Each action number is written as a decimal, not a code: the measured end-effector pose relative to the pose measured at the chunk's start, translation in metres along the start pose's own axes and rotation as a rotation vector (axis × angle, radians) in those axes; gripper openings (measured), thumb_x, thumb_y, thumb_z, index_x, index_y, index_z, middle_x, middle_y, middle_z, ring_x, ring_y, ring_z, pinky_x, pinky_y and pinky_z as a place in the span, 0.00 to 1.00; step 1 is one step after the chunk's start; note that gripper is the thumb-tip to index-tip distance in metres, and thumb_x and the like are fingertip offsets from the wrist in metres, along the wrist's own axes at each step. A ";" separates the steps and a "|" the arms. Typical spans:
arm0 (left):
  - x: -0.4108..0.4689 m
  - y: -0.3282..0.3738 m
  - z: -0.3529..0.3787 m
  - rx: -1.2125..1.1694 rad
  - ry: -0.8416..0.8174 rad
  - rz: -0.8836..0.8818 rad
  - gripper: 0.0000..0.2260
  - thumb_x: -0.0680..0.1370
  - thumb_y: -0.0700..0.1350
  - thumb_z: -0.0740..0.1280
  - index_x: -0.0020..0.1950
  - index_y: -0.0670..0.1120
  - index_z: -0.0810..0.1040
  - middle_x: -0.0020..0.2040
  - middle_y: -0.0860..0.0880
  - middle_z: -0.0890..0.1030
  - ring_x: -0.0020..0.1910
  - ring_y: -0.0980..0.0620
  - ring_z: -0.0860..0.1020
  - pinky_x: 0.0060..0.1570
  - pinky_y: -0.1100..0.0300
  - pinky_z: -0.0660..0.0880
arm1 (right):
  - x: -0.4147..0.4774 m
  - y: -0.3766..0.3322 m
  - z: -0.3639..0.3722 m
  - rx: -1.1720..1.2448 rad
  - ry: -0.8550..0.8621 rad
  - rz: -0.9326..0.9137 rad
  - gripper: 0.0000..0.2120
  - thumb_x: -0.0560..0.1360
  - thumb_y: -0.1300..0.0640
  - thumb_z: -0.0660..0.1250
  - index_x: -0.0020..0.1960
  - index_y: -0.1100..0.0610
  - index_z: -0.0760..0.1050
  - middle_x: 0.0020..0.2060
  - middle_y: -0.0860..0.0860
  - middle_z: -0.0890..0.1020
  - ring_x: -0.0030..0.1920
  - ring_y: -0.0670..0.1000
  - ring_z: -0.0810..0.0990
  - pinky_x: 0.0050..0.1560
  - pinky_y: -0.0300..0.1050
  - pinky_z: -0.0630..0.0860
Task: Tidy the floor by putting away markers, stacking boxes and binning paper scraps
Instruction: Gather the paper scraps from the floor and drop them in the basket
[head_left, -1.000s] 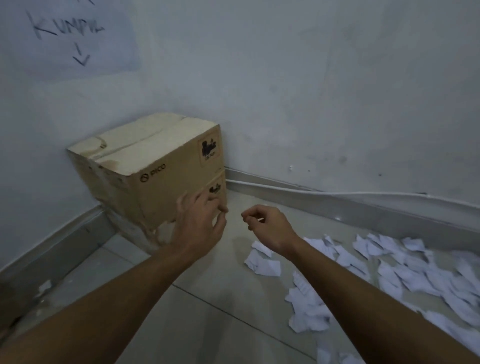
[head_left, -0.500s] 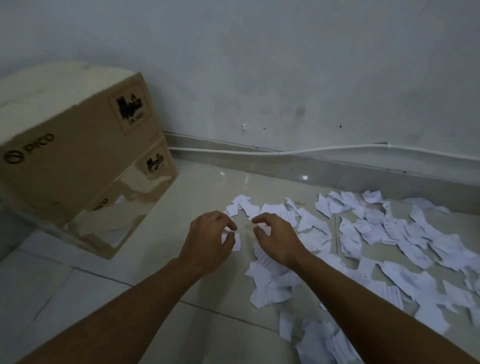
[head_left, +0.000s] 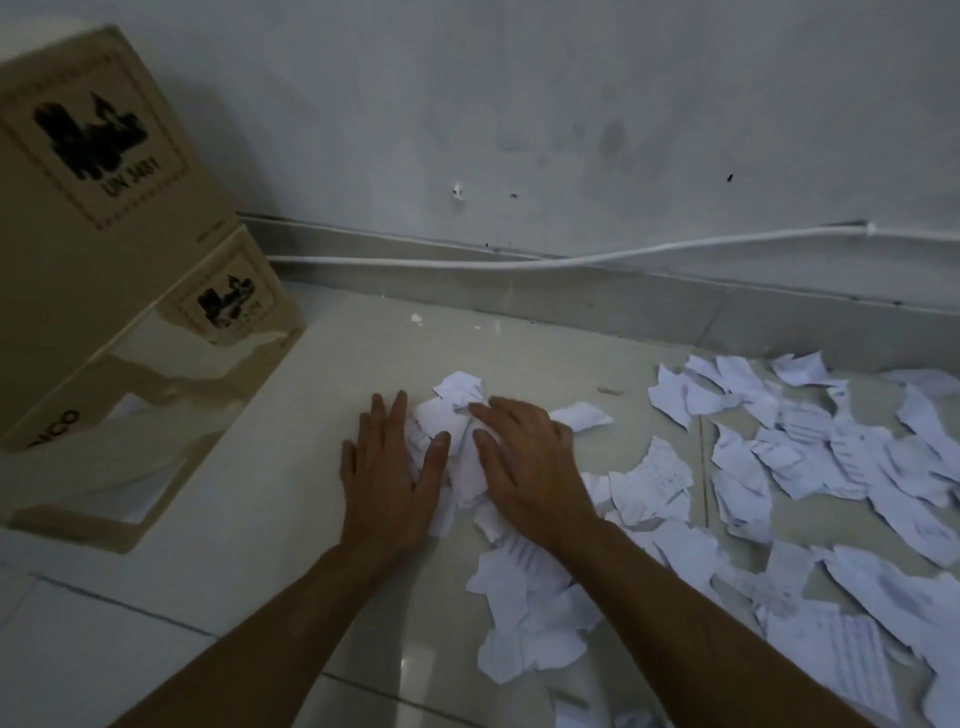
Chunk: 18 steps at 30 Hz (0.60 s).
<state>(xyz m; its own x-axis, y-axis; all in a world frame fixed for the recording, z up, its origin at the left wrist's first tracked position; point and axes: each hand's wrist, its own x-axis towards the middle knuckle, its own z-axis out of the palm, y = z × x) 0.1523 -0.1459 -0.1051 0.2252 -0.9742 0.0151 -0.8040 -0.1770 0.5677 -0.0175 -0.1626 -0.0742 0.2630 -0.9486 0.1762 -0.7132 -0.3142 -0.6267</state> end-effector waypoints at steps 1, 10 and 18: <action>0.002 0.003 0.004 0.015 0.004 0.024 0.35 0.76 0.69 0.46 0.80 0.54 0.51 0.81 0.50 0.51 0.80 0.50 0.48 0.75 0.48 0.42 | 0.005 -0.001 0.001 0.014 0.053 -0.034 0.19 0.80 0.51 0.57 0.68 0.53 0.74 0.68 0.53 0.76 0.69 0.54 0.71 0.68 0.50 0.60; -0.006 0.005 0.012 0.148 -0.003 0.194 0.33 0.78 0.69 0.41 0.79 0.54 0.54 0.80 0.50 0.58 0.79 0.48 0.53 0.76 0.44 0.47 | 0.032 0.001 0.002 0.163 -0.057 -0.120 0.14 0.82 0.57 0.59 0.60 0.61 0.80 0.58 0.56 0.83 0.60 0.56 0.79 0.66 0.55 0.71; -0.014 0.010 0.013 0.248 -0.140 0.385 0.30 0.79 0.68 0.46 0.78 0.57 0.57 0.79 0.50 0.59 0.79 0.47 0.54 0.76 0.44 0.49 | 0.010 0.070 -0.035 -0.244 -0.113 0.212 0.27 0.83 0.41 0.46 0.77 0.52 0.61 0.79 0.53 0.59 0.79 0.54 0.52 0.77 0.54 0.45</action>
<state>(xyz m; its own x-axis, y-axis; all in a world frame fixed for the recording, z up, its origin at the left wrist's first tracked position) 0.1344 -0.1356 -0.1105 -0.1772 -0.9820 0.0647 -0.9252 0.1886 0.3292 -0.0876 -0.1952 -0.0899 0.1529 -0.9877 -0.0327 -0.8907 -0.1234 -0.4376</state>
